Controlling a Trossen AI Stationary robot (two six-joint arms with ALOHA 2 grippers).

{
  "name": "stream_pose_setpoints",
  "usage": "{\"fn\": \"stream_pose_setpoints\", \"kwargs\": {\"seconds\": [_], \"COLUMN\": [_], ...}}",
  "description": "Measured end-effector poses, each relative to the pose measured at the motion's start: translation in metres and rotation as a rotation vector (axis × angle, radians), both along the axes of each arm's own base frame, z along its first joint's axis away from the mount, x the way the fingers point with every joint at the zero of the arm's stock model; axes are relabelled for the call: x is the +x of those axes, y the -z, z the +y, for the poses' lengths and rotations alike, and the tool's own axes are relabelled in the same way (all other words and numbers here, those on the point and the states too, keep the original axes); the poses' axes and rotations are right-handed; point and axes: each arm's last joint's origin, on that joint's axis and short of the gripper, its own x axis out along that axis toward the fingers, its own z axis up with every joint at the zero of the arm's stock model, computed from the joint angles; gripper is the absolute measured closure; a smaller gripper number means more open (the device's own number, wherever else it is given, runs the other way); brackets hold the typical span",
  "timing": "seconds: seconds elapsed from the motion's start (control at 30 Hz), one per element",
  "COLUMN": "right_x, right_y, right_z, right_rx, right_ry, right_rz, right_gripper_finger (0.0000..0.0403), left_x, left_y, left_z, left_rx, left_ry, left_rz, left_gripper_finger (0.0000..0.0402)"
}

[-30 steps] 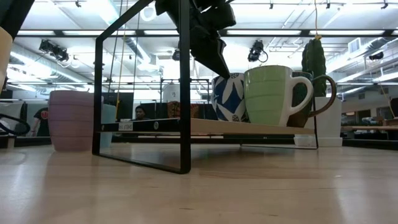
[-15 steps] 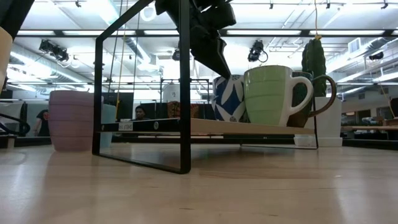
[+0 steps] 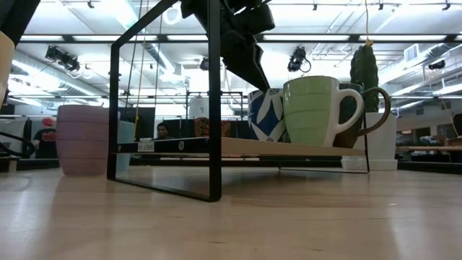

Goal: Place coffee mugs
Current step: Put the white patterned mug on the shelf, then put the blue mug on the shelf

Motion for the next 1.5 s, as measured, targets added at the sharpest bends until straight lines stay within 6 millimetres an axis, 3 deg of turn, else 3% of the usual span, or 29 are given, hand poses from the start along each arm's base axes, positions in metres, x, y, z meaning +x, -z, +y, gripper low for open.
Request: {"fn": "stream_pose_setpoints", "kwargs": {"seconds": [0.3,0.6,0.83,1.07,1.17,1.3,1.5], "right_x": [0.0,0.0,0.0,0.012,0.016,0.022,0.03], "right_y": [0.0,0.0,0.0,0.003,0.004,0.005,0.008], "right_z": [0.0,0.0,0.001,0.001,0.001,0.001,0.0], "right_rx": [0.0,-0.009,0.017,-0.006,-0.028,-0.048,-0.073], "right_ry": [0.0,-0.005,-0.043,-0.069,-0.08,-0.091,-0.105], "right_rz": [0.001,0.003,0.0,-0.001,-0.002,0.0,0.01], "right_gripper_finger": [0.0268,0.0268,0.0268,0.0268,0.0268,0.0268,0.0268], "left_x": [0.003,-0.011,-0.042,-0.083,-0.097,-0.114,-0.133], "left_y": [-0.003,-0.019,-0.047,-0.069,-0.07,-0.063,-0.036], "left_z": [0.001,-0.008,-0.025,-0.033,-0.033,-0.03,-0.011], "left_rx": [0.03,-0.036,-0.163,-0.345,-0.374,-0.249,-0.306], "left_ry": [-0.012,0.037,-0.025,-0.279,-0.398,-0.515,-0.638], "left_rz": [-0.036,-0.027,0.041,0.154,0.23,0.357,0.369], "left_gripper_finger": [0.029,0.029,0.029,0.029,0.029,0.029,0.029]}}
